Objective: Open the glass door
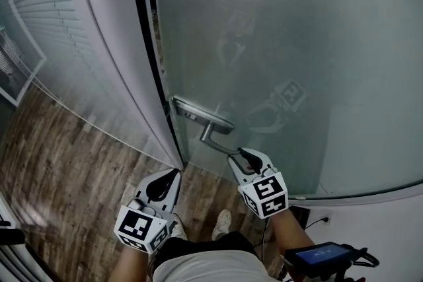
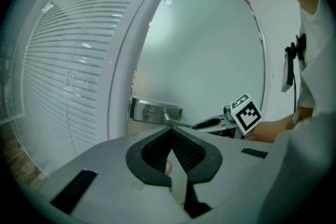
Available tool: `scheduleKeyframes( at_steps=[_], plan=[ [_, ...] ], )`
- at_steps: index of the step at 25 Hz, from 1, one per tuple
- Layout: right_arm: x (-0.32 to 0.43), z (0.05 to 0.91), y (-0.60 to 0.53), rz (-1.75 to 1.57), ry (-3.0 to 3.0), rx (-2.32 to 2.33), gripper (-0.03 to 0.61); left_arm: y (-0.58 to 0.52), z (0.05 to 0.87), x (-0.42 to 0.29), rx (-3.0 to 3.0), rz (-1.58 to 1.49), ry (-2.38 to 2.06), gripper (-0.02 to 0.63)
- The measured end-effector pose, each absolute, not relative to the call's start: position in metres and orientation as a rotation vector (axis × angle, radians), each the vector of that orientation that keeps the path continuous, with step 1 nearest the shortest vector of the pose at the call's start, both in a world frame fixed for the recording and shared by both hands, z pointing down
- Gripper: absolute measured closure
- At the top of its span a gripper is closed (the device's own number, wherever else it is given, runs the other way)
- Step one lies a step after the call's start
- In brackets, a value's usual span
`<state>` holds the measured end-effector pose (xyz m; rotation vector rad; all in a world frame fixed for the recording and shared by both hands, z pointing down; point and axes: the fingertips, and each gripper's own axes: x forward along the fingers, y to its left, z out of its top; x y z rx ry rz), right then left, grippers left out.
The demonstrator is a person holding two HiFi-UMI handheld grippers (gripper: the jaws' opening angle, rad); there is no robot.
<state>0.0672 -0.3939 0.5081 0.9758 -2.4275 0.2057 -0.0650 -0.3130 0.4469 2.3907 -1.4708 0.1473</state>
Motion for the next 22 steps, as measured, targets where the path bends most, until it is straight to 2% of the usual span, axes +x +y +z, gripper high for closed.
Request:
scheduleKeyframes(
  at_steps=[22],
  plan=[
    [0.085, 0.493, -0.476, 0.221, -2.399, 1.096, 0.457, -0.312, 0.426, -0.061, 2.388, 0.132, -1.498, 0.614]
  ],
)
